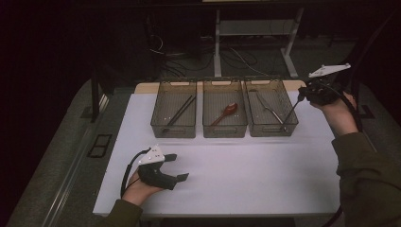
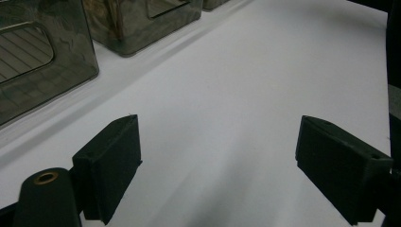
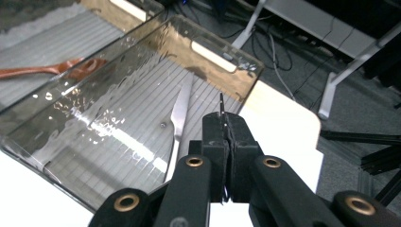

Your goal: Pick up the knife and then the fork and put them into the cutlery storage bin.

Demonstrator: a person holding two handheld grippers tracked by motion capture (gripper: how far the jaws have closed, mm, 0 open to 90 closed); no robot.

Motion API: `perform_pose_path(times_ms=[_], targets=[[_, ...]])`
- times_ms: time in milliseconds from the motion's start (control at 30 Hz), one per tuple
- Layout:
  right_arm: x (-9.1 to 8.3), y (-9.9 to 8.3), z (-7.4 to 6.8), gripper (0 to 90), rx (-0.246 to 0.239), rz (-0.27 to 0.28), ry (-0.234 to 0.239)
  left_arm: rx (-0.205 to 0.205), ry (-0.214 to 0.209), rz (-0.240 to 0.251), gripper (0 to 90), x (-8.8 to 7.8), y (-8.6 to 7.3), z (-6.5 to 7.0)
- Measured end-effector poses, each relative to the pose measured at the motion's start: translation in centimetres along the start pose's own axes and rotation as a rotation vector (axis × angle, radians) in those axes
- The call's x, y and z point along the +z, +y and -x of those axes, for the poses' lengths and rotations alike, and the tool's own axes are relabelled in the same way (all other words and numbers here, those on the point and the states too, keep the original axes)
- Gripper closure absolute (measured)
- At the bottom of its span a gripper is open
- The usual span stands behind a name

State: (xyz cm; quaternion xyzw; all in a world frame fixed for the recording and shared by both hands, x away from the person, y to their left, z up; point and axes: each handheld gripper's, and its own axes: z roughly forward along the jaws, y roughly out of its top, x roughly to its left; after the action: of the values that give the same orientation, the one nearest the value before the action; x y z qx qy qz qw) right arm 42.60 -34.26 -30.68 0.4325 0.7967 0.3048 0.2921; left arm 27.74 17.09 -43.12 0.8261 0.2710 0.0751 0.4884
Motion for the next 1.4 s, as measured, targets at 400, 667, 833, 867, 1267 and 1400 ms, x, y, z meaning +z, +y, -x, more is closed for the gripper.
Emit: perform_pose_path(times_ms=[400,667,833,867,1267,1400], targets=[[5.5,2.1,-1.3,86.8,0.027,0.002,0.027,-0.004,-0.011,-0.007,14.0,0.1,0.0,-0.1],[9.5,1.9,-2.0,60.8,0.066,-0.028,0.031,-0.003,-0.021,-0.014,13.8,0.2,0.0,-0.2],[8.2,0.9,-2.2,44.9,0.115,0.035,0.072,-0.003,-0.019,-0.015,13.6,0.2,0.0,-0.2],[7.9,0.7,-2.2,43.2,0.122,0.046,0.078,-0.001,-0.018,-0.016,13.5,0.2,0.0,-0.2],[7.4,1.7,-0.7,28.4,0.171,0.101,0.042,-0.003,-0.015,-0.022,13.0,0.3,-0.1,-0.4],[6.0,1.1,-1.4,26.9,0.177,0.108,0.111,-0.006,-0.018,-0.022,12.6,0.3,-0.1,-0.4]])
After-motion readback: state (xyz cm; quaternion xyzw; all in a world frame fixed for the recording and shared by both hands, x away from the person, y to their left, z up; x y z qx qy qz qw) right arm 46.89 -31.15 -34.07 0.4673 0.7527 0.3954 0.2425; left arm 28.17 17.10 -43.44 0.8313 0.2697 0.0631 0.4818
